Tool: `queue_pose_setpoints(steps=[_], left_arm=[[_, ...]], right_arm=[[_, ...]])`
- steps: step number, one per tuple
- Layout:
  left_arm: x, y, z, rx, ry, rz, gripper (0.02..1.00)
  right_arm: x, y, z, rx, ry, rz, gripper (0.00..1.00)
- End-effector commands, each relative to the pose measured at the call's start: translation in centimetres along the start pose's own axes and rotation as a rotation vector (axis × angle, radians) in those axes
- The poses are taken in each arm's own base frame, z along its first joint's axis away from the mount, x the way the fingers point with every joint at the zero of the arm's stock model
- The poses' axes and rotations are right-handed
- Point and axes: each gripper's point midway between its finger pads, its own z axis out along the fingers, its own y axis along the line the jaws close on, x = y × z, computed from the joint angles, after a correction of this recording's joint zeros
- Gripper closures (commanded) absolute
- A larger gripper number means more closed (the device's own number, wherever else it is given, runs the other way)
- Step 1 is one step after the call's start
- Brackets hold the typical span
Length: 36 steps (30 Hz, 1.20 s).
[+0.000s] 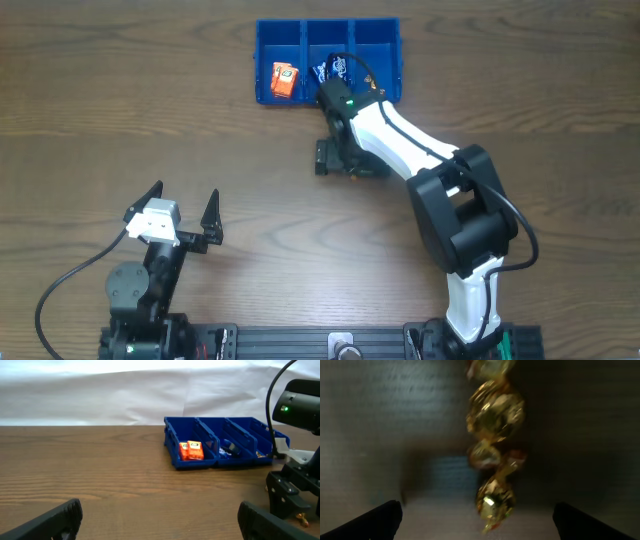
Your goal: Sort Candies Into Trays
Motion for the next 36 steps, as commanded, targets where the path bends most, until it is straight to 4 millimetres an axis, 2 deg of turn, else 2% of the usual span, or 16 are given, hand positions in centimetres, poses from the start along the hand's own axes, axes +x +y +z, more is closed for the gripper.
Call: queue_pose_setpoints(steps=[1, 3, 7, 13, 15, 20, 27, 32, 36], left_arm=[[1.62, -0.22, 0.11, 0.019, 0.044, 0.006, 0.02], [1.62, -0.23, 0.11, 0.019, 0.044, 0.006, 0.02], [1.62, -0.23, 0.11, 0.019, 0.044, 0.006, 0.02], [1.62, -0.22, 0.11, 0.019, 0.044, 0.006, 0.02], [1.62, -0.22, 0.11, 0.019, 0.044, 0.006, 0.02], [1.62, -0.22, 0.11, 0.019, 0.044, 0.006, 0.023], [1.62, -0.22, 0.11, 0.019, 0.044, 0.006, 0.02], [1.62, -0.22, 0.11, 0.019, 0.044, 0.006, 0.02], [1.62, -0.23, 0.11, 0.019, 0.044, 0.006, 0.02]], right_arm=[[-0.65, -0.97, 0.48, 0.011, -0.01, 0.041, 0.001], [-0.69, -1.03, 0.48, 0.015, -0.013, 0.04, 0.012], [-0.61, -1.34, 0.79, 0.029, -0.016, 0.037, 0.126], [-0.44, -1.51, 1.03, 0.034, -0.013, 0.037, 0.242], [-0.48, -1.57, 1.02, 0.038, -0.016, 0.037, 0.308], [-0.61, -1.58, 1.02, 0.041, -0.023, 0.036, 0.568], [-0.69, -1.53, 1.02, 0.039, -0.026, 0.036, 0.781], [-0.84, -1.44, 1.02, 0.035, -0.032, 0.036, 0.869], [-0.89, -1.32, 0.23, 0.028, -0.045, 0.034, 0.886]])
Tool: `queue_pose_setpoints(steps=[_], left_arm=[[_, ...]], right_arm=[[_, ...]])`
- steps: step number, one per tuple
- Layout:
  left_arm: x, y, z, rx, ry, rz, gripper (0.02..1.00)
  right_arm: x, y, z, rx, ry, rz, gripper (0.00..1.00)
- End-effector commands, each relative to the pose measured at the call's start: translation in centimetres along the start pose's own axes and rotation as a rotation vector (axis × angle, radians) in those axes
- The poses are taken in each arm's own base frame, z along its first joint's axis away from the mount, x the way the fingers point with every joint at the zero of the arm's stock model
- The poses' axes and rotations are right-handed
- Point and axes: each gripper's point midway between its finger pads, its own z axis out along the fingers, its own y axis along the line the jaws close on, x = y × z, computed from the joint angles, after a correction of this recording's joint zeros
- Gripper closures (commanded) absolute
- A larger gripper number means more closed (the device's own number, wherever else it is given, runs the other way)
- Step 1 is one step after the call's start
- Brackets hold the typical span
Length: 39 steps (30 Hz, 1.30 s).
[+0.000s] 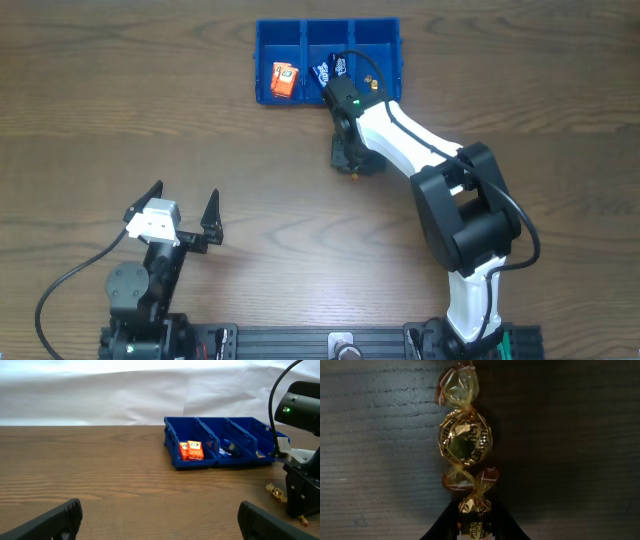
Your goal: Sort Candies Into Trays
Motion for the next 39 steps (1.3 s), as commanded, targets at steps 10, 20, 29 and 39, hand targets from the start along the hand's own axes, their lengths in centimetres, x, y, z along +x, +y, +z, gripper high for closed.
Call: queue_pose_setpoints(steps=[10, 20, 29, 39], left_arm=[[1.6, -0.2, 0.1, 0.019, 0.044, 0.006, 0.02], [1.6, -0.2, 0.1, 0.019, 0.044, 0.006, 0.02], [1.6, -0.2, 0.1, 0.019, 0.044, 0.006, 0.02], [1.6, -0.2, 0.1, 0.019, 0.044, 0.006, 0.02]], right_arm=[[-6.3, -1.9, -13.6, 0.084, -0.415, 0.046, 0.93], [-16.7, -1.9, -18.8, 0.027, -0.768, -0.027, 0.875], [-18.9, -2.8, -13.2, 0.063, -0.718, -0.004, 0.882], [-19.2, -2.8, -13.1, 0.06, -0.727, 0.0, 0.318]])
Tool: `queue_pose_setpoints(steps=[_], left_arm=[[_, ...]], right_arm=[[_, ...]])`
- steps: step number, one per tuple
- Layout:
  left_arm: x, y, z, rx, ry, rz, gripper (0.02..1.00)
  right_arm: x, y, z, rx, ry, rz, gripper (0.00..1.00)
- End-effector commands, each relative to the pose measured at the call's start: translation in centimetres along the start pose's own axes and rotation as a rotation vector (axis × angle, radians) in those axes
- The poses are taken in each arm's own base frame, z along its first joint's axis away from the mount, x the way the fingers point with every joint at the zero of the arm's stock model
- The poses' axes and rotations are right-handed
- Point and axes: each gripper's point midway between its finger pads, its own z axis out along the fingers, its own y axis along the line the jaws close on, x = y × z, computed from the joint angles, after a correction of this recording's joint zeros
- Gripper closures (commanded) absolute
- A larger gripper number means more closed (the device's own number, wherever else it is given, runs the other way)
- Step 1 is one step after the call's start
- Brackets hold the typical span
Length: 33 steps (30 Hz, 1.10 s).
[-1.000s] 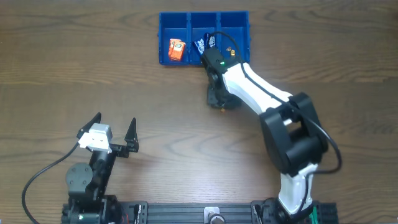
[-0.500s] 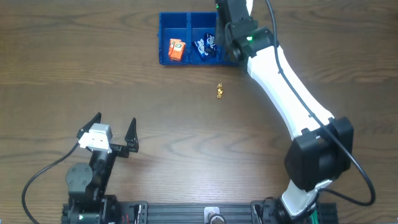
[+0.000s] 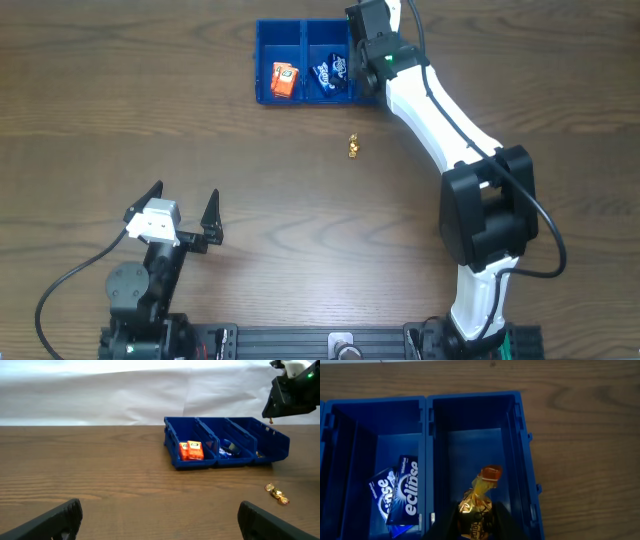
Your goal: Sort Candies Into Trays
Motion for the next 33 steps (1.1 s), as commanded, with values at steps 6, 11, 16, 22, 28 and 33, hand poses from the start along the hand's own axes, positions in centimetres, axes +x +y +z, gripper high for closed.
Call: queue_pose_setpoints(steps=[6, 11, 16, 22, 28, 33], left_arm=[[1.6, -0.2, 0.1, 0.019, 0.044, 0.006, 0.02], [1.6, -0.2, 0.1, 0.019, 0.044, 0.006, 0.023], [1.6, -0.2, 0.1, 0.019, 0.044, 0.006, 0.02], [1.6, -0.2, 0.1, 0.019, 0.044, 0.006, 0.02], [1.6, -0.2, 0.1, 0.019, 0.044, 0.006, 0.02], [1.6, -0.2, 0.1, 0.019, 0.044, 0.006, 0.02]], right_arm=[[-0.7, -0.6, -0.5, 0.016, -0.017, -0.002, 0.001], [0.6, -0.5, -2.0, 0.011, 0.047, 0.0, 0.001], [4.6, 1.2, -7.5, -0.029, 0.205, -0.032, 0.001], [11.2, 2.4, -9.7, -0.022, 0.416, -0.071, 0.001], [14.7, 2.5, -6.3, -0.015, 0.463, -0.076, 0.001], [16.3, 2.8, -4.1, -0.013, 0.491, -0.072, 0.001]])
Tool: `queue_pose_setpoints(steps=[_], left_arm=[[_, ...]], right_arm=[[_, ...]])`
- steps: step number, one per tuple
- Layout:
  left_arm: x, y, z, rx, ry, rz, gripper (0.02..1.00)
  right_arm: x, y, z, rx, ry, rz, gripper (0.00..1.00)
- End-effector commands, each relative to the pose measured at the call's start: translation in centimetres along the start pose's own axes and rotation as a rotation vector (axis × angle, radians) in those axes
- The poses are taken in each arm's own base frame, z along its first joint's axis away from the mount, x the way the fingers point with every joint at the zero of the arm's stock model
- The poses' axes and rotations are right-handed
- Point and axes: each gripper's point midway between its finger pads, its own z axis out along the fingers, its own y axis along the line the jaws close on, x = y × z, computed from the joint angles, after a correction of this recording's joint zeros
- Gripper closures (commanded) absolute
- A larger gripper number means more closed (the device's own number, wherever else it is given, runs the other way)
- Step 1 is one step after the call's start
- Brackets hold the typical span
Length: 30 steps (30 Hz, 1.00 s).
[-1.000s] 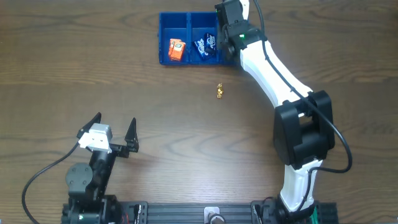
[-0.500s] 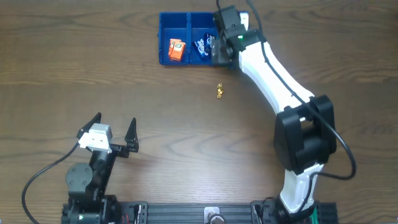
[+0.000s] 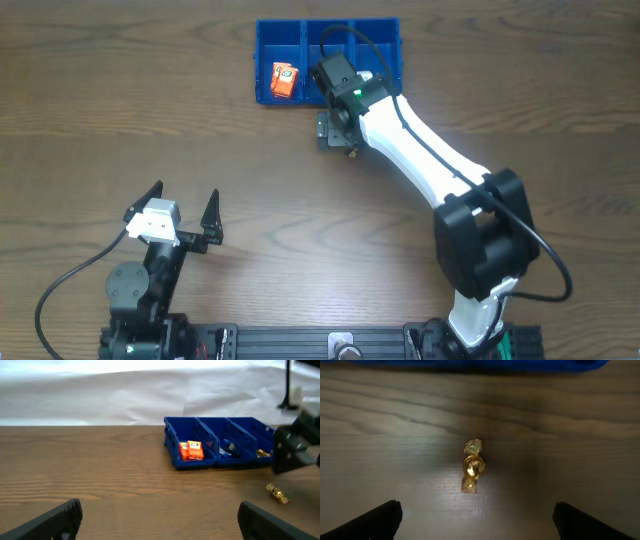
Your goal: Sort Candies Into Trays
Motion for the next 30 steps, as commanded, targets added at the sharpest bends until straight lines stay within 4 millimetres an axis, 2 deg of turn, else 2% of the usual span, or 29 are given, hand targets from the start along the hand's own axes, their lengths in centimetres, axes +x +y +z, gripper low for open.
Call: queue_pose_setpoints(steps=[1, 10, 22, 30], left_arm=[[1.6, -0.2, 0.1, 0.019, 0.044, 0.006, 0.023], [1.6, -0.2, 0.1, 0.019, 0.044, 0.006, 0.02], [1.6, -0.2, 0.1, 0.019, 0.044, 0.006, 0.02], [1.6, -0.2, 0.1, 0.019, 0.044, 0.006, 0.02]], right_arm=[[0.7, -0.1, 2.6, 0.008, 0.049, 0.024, 0.001], [1.9, 0.4, 5.7, -0.052, 0.145, 0.055, 0.001], [1.6, 0.4, 6.1, -0.08, 0.152, 0.095, 0.001], [1.4, 0.5, 7.2, -0.076, 0.145, 0.098, 0.001]])
